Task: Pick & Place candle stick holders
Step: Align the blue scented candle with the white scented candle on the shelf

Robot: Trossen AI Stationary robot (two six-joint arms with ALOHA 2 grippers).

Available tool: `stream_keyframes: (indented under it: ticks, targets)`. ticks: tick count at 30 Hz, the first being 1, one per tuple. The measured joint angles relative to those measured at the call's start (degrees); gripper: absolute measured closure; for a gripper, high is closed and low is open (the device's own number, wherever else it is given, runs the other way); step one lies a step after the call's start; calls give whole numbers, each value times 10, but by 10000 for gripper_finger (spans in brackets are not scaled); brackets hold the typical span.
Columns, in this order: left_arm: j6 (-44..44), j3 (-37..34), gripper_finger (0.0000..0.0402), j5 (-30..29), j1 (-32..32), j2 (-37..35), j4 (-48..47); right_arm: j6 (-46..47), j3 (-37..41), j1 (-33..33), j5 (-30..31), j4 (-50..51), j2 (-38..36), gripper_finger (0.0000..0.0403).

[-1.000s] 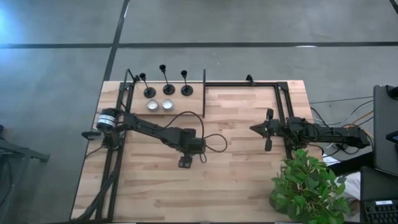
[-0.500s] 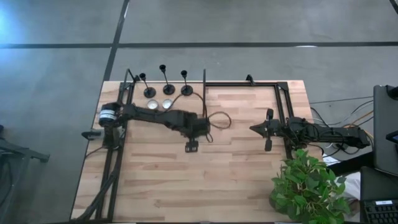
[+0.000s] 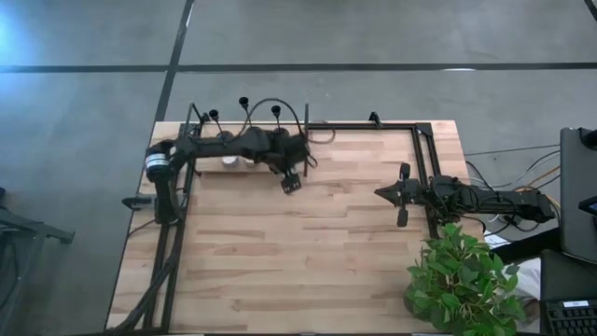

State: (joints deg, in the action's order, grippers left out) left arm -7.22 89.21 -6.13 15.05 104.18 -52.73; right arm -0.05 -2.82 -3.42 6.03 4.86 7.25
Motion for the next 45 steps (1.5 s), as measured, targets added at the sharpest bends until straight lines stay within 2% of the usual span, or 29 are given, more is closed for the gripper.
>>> stream_keyframes:
  ticks: [8,14,18,29,45]
  targets:
    - [-61,-2,97,0,58,-2,-4,0,0,0,0,0,0,394]
    - [-90,-2,97,-10,83,-2,-4,0,0,0,0,0,0,394]
    - [-108,-2,97,5,98,-2,-6,0,0,0,0,0,0,394]
    - [-104,-3,97,16,130,11,-14,0,0,0,0,0,0,394]
    - [-93,-4,97,20,144,28,-14,0,0,0,0,0,0,394]
